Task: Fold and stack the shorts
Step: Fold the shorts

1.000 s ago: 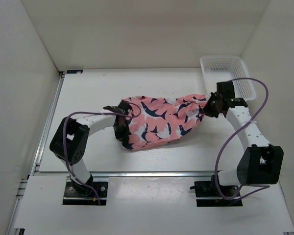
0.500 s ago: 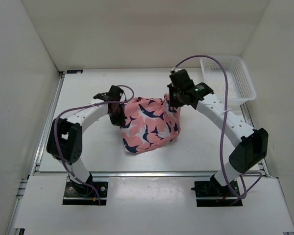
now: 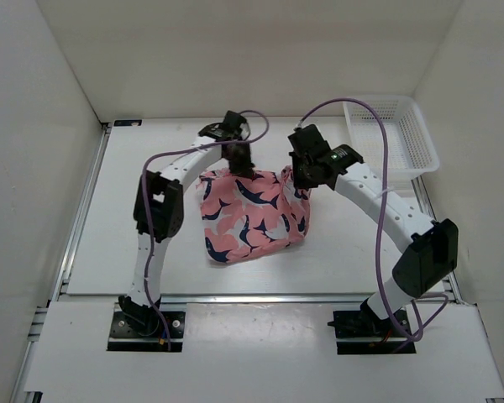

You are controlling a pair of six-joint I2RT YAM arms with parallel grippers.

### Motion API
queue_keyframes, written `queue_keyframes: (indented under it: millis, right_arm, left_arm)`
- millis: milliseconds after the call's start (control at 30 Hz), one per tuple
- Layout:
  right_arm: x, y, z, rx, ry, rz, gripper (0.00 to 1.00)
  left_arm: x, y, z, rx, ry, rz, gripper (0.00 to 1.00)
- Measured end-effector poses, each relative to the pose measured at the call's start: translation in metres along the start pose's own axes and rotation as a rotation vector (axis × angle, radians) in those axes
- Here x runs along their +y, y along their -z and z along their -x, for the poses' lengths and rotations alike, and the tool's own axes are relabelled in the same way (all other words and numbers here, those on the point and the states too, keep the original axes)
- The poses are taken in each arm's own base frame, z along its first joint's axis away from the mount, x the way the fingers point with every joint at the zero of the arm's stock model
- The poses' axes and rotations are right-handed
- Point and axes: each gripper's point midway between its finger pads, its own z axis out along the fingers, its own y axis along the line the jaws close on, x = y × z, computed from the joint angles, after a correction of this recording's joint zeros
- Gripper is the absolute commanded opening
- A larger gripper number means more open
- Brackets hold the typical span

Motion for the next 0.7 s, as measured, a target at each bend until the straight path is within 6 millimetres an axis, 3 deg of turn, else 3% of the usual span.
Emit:
queue_keyframes:
  millis: [67, 133, 233, 333, 500, 700]
  right_arm:
    - [-0.010, 0.004, -0.003, -0.001, -0.014, -0.015, 0.00]
    - [-0.019, 0.006, -0.005, 0.000, -0.030, -0.028, 0.00]
    - [-0.030, 0.007, -0.007, 0.003, -0.053, -0.042, 0.00]
    - [-0.036, 0.009, -0.010, 0.008, -0.064, -0.049, 0.00]
    - [-0.045, 0.017, -0.014, 0.010, -0.080, -0.057, 0.00]
    - [-0.056, 0.029, -0.016, 0.001, -0.102, -0.068, 0.00]
  left_arm:
    - [-0.047, -0.011, 0.001, 0.002, -0.068, -0.085, 0.10]
    - [-0.081, -0.023, -0.002, 0.003, -0.111, -0.149, 0.10]
    - [-0.109, -0.044, -0.009, 0.017, -0.126, -0.189, 0.10]
    - [-0.108, -0.070, -0.002, 0.015, -0.085, -0.178, 0.10]
    - [-0.081, -0.111, 0.002, 0.044, 0.004, -0.125, 0.10]
    - [-0.083, -0.111, 0.015, 0.013, 0.030, -0.131, 0.10]
